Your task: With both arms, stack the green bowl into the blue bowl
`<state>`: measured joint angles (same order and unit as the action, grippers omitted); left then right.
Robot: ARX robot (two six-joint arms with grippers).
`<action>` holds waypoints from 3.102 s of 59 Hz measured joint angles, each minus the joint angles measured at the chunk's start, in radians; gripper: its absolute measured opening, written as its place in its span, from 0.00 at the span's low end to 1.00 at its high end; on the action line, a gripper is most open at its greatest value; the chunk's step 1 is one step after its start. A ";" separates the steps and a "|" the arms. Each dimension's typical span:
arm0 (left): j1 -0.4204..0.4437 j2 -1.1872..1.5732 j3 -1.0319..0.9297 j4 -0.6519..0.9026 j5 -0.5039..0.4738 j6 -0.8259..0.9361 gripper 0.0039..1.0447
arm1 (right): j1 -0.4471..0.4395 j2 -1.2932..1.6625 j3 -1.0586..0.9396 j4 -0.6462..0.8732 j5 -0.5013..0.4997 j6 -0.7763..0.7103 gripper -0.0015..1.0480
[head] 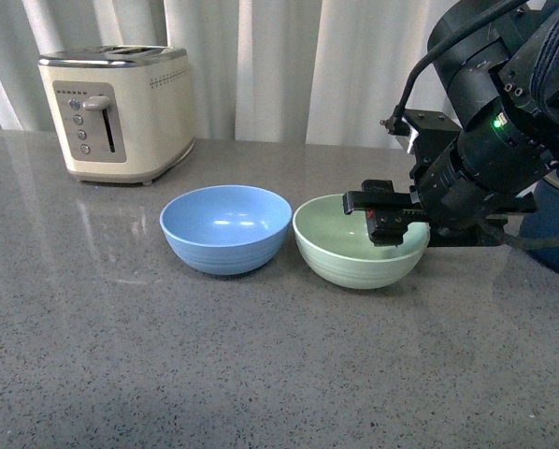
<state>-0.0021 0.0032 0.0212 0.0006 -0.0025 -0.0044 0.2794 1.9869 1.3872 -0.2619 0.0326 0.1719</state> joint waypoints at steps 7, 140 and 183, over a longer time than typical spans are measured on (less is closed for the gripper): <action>0.000 0.000 0.000 0.000 0.000 0.000 0.94 | -0.002 0.000 0.000 0.004 0.002 0.000 0.37; 0.000 0.000 0.000 0.000 0.000 0.000 0.94 | 0.128 0.166 0.430 -0.138 -0.193 -0.086 0.19; 0.000 0.000 0.000 0.000 0.000 0.000 0.94 | -0.044 -0.369 -0.144 0.016 -0.170 -0.053 0.90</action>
<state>-0.0021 0.0032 0.0212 0.0006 -0.0025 -0.0048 0.2356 1.6180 1.2434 -0.2462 -0.1371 0.1188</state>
